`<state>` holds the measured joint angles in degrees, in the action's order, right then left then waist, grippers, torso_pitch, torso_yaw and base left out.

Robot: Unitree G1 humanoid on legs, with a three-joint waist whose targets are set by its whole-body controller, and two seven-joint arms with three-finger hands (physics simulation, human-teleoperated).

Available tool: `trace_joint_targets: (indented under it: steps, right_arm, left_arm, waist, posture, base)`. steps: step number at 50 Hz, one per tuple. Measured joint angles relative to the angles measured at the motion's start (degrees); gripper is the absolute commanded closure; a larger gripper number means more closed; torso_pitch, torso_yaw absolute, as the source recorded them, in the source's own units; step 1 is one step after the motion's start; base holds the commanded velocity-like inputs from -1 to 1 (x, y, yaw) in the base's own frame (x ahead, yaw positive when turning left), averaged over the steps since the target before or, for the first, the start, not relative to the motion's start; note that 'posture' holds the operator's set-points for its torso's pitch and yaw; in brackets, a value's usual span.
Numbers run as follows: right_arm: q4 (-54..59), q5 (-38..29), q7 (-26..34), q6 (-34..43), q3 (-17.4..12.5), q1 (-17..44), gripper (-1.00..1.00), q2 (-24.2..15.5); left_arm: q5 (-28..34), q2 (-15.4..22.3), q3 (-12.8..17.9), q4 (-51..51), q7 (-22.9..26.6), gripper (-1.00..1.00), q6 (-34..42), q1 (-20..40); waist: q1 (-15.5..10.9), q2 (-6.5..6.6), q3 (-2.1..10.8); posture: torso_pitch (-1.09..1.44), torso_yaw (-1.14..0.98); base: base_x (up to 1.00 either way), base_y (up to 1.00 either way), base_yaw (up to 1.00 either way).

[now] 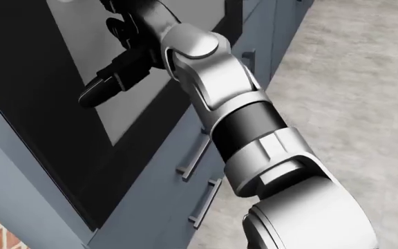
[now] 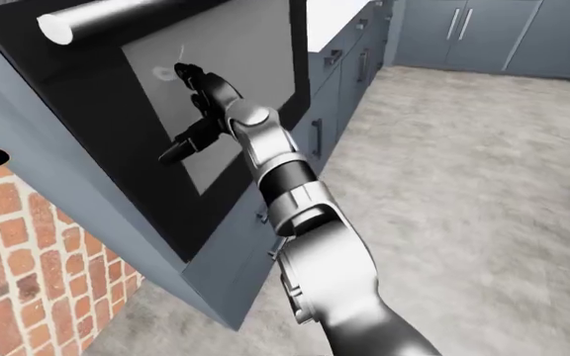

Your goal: Close the oven door.

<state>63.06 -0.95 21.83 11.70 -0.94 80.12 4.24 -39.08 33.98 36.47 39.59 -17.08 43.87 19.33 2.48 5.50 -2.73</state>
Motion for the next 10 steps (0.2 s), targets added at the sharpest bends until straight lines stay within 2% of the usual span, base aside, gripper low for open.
trace_joint_targets:
  steps: [10]
  right_arm:
    - [-1.0, -1.3, 0.5, 1.2, 0.7, 0.4, -1.0, 2.0]
  left_arm:
    - [-0.2, 0.0, 0.3, 0.1, 0.1, -1.0, 0.0, -0.3]
  waist:
    - [0.3, 0.32, -0.11]
  posture:
    - [0.0, 0.0]
  base:
    - [0.0, 0.0, 0.0]
